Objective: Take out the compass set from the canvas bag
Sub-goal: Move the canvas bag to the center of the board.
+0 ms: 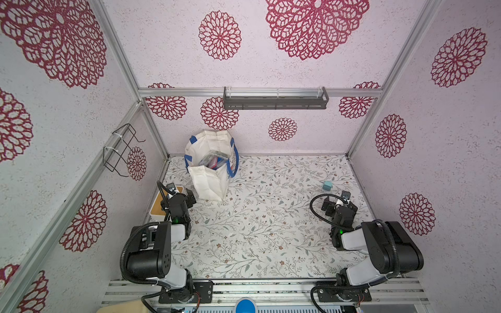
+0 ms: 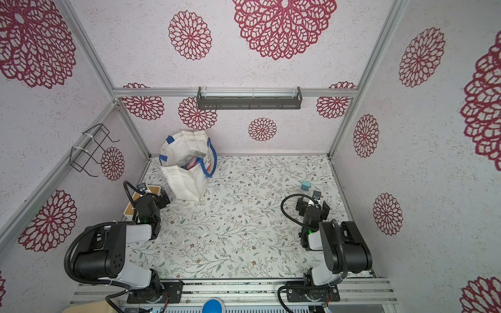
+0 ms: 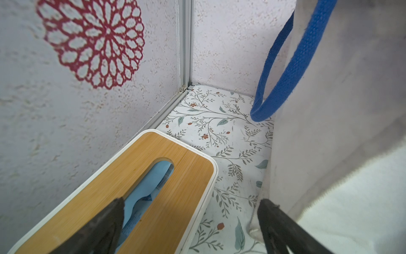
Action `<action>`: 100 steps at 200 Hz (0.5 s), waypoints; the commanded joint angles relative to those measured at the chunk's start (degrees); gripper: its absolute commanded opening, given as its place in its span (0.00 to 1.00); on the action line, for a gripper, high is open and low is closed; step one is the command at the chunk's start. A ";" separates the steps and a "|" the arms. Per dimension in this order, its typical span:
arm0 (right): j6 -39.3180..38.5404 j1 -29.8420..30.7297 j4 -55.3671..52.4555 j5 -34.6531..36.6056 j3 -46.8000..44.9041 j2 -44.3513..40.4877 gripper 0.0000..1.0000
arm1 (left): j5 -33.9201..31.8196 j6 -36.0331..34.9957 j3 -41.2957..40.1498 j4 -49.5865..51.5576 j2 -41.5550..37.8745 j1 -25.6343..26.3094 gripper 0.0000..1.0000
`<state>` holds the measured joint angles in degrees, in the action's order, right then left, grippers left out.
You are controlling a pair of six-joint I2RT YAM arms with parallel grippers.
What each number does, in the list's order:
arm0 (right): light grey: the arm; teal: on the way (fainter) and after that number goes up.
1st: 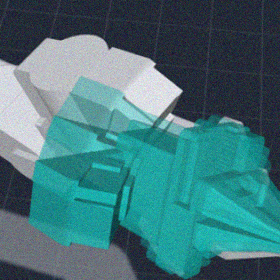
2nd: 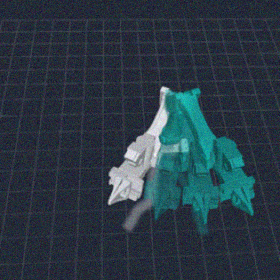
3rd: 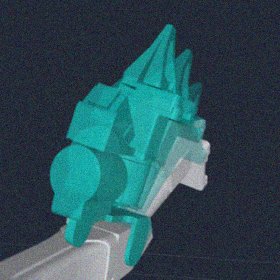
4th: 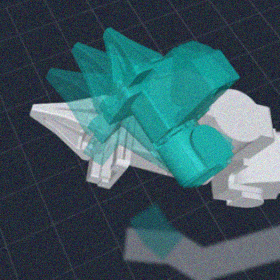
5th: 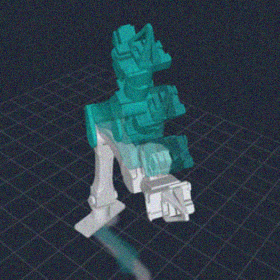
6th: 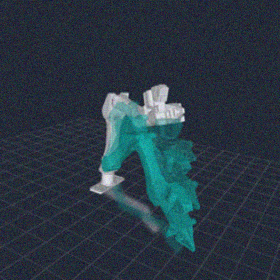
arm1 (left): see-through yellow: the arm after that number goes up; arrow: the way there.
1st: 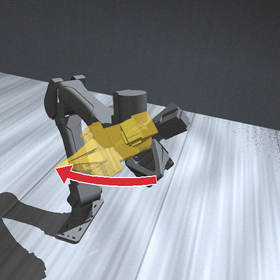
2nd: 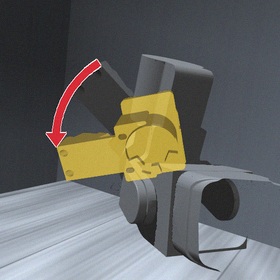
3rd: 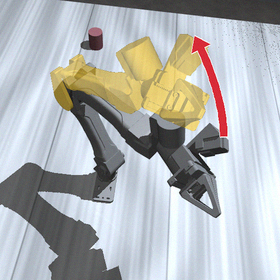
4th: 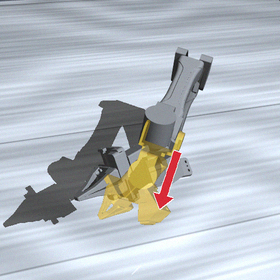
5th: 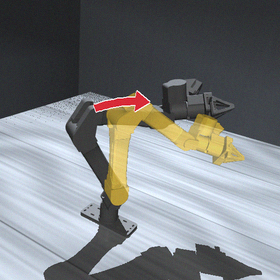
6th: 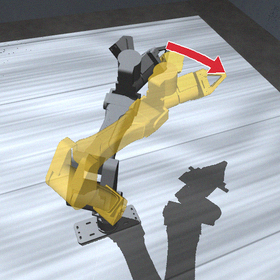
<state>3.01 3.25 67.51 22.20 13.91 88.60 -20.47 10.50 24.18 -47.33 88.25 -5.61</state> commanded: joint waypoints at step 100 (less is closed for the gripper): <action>3.69 1.09 -21.23 12.46 0.26 -26.61 0.99 | -6.57 14.73 16.95 44.42 -11.55 -2.85 0.97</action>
<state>4.23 4.08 60.29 28.47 9.50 71.37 -27.55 19.16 39.46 -18.04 81.08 -7.97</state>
